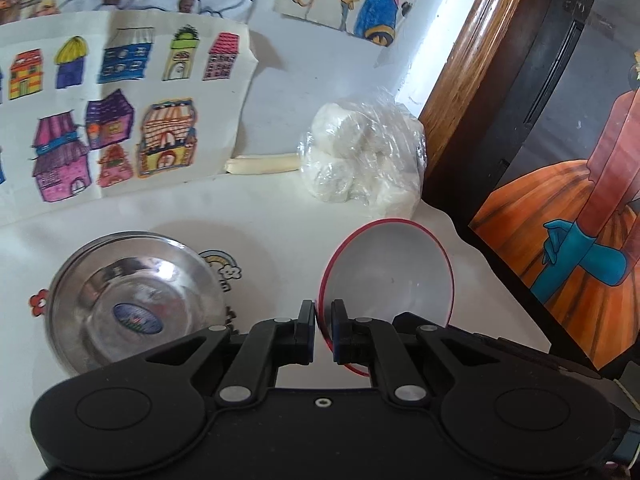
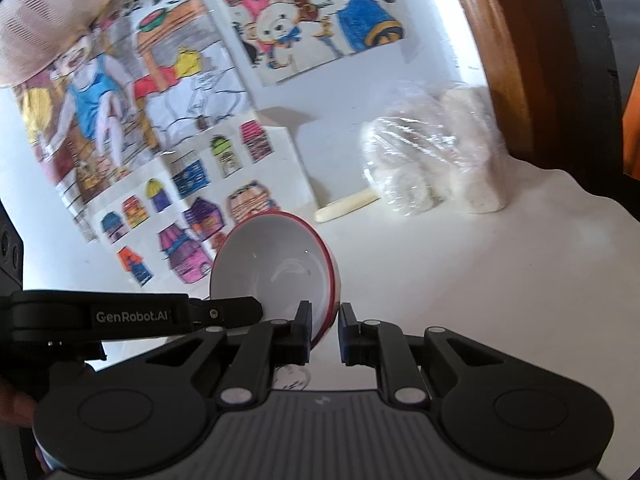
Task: Organize plates and bowls
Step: 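Lift the small bowl with both grippers and carry it to the bowl stack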
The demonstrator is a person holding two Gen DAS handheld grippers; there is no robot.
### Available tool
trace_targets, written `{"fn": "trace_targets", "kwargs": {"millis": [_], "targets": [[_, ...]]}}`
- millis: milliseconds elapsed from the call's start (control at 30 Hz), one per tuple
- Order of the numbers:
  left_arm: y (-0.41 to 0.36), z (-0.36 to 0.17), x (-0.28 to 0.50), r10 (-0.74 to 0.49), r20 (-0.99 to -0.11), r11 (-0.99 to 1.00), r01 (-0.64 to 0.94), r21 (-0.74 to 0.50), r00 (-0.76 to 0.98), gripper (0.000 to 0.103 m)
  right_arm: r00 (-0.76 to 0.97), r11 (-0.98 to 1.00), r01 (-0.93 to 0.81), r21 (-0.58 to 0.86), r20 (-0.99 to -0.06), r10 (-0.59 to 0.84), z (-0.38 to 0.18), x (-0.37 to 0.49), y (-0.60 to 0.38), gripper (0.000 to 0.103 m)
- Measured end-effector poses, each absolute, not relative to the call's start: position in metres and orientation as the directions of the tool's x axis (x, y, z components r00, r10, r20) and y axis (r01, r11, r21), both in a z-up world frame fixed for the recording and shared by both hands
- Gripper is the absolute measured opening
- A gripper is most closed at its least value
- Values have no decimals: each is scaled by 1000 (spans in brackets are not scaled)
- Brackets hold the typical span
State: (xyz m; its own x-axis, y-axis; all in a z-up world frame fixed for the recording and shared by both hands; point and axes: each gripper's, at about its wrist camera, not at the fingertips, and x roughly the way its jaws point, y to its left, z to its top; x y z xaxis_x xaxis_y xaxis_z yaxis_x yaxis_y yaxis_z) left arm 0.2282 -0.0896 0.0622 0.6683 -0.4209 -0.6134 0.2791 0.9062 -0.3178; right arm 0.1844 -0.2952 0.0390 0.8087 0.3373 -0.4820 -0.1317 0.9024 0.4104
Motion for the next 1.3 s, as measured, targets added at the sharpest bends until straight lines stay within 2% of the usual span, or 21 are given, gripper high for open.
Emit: {"fn": "trace_targets", "kwargs": {"millis": [600, 967, 1300], "targets": [[2, 58, 175, -457, -541, 872, 237, -428, 706, 7, 779, 865, -224, 449, -450, 436, 44, 147, -234, 16], [39, 40, 154, -453, -550, 866, 200, -458, 701, 7, 739, 852, -282, 441, -467, 486, 37, 133, -202, 16], [44, 25, 147, -453, -577, 869, 192, -456, 679, 7, 710, 857, -286, 429, -505, 490, 27, 125, -194, 16]]}}
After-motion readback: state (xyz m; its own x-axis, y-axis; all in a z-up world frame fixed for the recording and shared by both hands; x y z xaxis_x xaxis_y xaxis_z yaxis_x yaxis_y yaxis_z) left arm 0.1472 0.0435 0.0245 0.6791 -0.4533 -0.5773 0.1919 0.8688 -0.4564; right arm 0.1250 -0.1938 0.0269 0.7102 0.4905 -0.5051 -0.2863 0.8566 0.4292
